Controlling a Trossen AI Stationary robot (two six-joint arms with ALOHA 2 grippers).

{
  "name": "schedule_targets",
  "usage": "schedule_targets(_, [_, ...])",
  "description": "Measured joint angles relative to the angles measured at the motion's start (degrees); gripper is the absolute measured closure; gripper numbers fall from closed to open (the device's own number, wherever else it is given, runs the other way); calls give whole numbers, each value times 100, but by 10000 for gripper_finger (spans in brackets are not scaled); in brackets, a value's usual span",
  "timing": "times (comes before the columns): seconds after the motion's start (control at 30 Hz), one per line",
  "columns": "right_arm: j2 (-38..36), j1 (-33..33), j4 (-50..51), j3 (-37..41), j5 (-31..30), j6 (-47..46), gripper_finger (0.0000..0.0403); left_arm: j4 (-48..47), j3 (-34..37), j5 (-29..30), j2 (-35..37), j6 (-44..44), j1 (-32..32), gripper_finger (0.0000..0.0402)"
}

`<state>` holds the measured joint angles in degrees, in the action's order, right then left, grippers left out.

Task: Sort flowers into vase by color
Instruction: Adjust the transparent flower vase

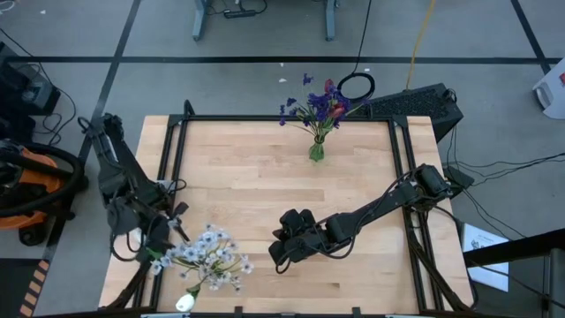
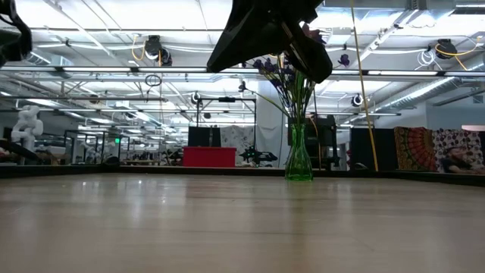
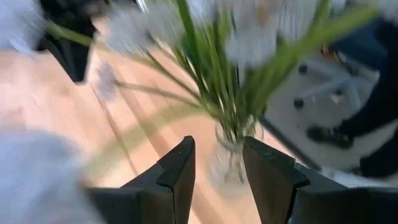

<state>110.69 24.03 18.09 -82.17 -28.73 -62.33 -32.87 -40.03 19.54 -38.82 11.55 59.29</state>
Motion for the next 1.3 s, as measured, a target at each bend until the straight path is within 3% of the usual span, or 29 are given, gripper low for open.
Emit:
schedule_targets(0.37, [0,0,-2,0,-1,6,403,-440,9,-747,-655,-474,0,261])
schedule_targets(0.77, [0,4,-4,0,0,13,403,-848,9,-799,-1230,-761,0,261])
schedule_targets(1.13, [0,4,0,0,0,74,403,-946,-106,-908,-1269,-763,-2,261])
schedule_targets(1.3, [0,4,4,0,0,139,403,-949,-142,-908,-1269,-758,0,295])
